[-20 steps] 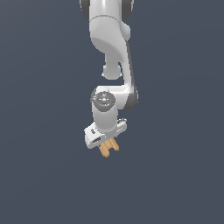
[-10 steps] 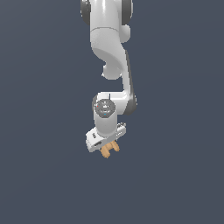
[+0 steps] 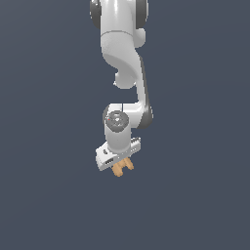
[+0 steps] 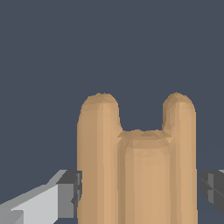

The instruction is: Pick up the object and move it to a goal position.

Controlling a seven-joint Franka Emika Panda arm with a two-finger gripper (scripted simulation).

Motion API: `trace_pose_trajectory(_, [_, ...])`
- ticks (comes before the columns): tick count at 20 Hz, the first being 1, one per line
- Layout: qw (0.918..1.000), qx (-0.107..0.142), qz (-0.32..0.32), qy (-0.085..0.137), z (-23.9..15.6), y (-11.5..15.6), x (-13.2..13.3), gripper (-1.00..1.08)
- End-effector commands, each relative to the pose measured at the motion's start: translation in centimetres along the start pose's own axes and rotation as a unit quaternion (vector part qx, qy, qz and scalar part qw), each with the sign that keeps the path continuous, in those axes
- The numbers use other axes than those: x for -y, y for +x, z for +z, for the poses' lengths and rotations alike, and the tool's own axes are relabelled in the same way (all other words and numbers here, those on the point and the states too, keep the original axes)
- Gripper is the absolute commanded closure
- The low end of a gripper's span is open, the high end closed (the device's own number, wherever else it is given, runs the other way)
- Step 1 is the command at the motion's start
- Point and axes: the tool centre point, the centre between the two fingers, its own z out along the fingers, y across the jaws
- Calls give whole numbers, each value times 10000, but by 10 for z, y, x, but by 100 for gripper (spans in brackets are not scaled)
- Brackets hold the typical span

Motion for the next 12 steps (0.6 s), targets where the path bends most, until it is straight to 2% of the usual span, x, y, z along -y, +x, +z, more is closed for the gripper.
trace_pose_trajectory(1, [10000, 73, 9, 44, 13, -6, 2, 108])
trace_pose_trajectory(6, [10000, 11, 28, -18, -1, -2, -4, 108])
trace_pose_trajectory(12, [10000, 21, 25, -10, -4, 11, 19, 108])
